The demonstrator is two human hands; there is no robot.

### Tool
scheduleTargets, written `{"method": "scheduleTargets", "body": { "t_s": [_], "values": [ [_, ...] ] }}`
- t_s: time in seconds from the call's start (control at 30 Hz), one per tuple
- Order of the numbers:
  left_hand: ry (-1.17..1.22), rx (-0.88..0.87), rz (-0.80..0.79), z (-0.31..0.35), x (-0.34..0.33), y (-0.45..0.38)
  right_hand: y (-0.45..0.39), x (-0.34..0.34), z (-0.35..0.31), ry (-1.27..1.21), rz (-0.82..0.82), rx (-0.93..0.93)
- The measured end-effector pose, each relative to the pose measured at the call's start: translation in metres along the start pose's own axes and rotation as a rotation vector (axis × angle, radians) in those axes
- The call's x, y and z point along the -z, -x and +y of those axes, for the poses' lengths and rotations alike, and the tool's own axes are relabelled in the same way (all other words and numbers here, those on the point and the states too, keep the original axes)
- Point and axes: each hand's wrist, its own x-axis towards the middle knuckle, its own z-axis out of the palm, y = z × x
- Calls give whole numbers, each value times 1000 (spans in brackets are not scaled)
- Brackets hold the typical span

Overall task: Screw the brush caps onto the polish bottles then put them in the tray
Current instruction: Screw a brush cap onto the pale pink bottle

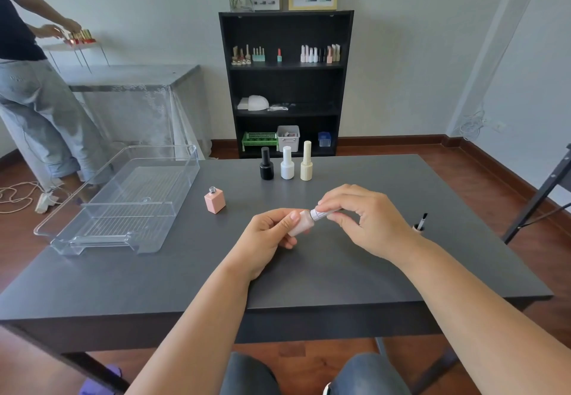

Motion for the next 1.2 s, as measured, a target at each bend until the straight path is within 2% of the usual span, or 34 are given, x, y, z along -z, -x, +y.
{"method": "scheduleTargets", "body": {
  "t_s": [0.2,0.33,0.4,0.47,0.57,0.63,0.73,0.83,0.93,1.03,1.1,1.2],
  "values": [
    [4,-63,24,-8,-1,-3,-2,0,2,0,-102,-205],
    [27,-77,54,-8,-2,-3,-2,-11,1,-28,-50,-379],
    [36,-88,68,-8,-1,-2,-2,-11,1,-114,-38,-465],
    [31,-90,81,-8,-1,-2,-1,-12,2,-342,-49,-508],
    [23,-93,75,-7,0,-2,6,-19,1,-680,-18,-468],
    [10,-84,51,-6,1,-2,7,-26,-1,-786,66,-439],
    [-36,-73,15,-5,1,-1,1,-34,-6,-790,218,-494],
    [-45,-72,37,-4,-1,1,-7,-38,-5,-645,317,-571],
    [-49,-73,65,-3,-1,1,-6,-41,-1,-589,269,-615],
    [-67,-61,72,-3,-1,-1,4,-40,4,-794,189,-592],
    [-87,-58,72,-4,-2,-2,6,-40,6,-927,224,-557],
    [-124,-64,68,-5,-1,-2,3,-41,4,-973,313,-543]
  ]
}}
